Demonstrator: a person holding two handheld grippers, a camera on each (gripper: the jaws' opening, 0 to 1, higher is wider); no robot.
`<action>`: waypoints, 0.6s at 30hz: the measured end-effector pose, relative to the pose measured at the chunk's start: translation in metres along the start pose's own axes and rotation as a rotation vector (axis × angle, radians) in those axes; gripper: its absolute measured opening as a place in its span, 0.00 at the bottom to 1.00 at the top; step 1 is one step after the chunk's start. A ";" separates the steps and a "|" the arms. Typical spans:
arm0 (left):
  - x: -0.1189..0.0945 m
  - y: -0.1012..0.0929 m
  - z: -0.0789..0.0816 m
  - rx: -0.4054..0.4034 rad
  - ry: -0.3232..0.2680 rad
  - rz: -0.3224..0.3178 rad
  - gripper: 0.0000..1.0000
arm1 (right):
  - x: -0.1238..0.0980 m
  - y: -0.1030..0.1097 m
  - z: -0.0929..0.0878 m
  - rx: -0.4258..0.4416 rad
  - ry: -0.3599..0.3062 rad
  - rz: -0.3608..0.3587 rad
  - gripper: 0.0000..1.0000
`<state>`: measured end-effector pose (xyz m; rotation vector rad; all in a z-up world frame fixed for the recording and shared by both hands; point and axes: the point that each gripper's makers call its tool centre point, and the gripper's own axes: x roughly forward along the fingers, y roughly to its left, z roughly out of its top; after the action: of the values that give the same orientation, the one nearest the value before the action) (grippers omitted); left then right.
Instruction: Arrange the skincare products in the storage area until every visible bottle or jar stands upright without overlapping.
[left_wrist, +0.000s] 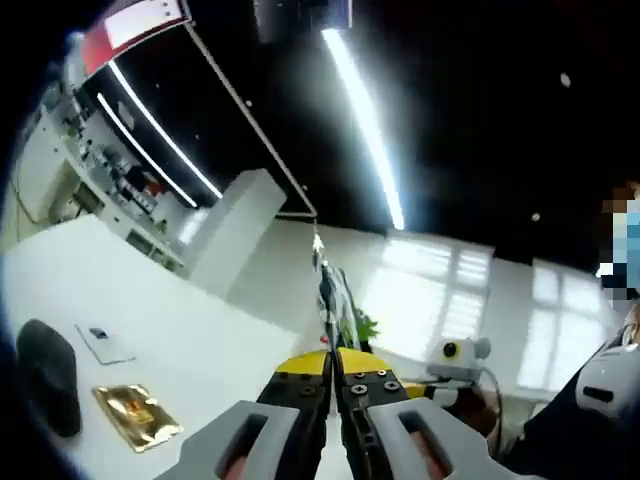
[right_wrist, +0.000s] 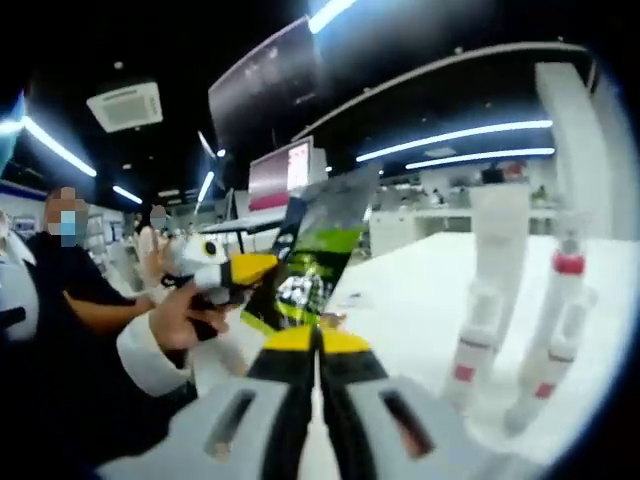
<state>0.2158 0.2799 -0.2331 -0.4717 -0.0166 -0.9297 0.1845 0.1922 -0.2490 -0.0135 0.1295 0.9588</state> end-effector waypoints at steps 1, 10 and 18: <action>0.002 0.001 -0.002 0.028 0.019 0.012 0.01 | 0.000 -0.001 -0.002 -0.004 0.008 -0.007 0.00; 0.013 0.012 -0.021 0.040 0.114 0.034 0.01 | -0.004 -0.012 -0.023 0.007 0.074 -0.061 0.00; 0.023 0.025 -0.043 0.110 0.209 0.079 0.01 | -0.005 -0.027 -0.044 0.010 0.132 -0.120 0.00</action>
<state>0.2410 0.2574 -0.2759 -0.2701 0.1393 -0.8918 0.1993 0.1700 -0.2929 -0.0749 0.2527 0.8376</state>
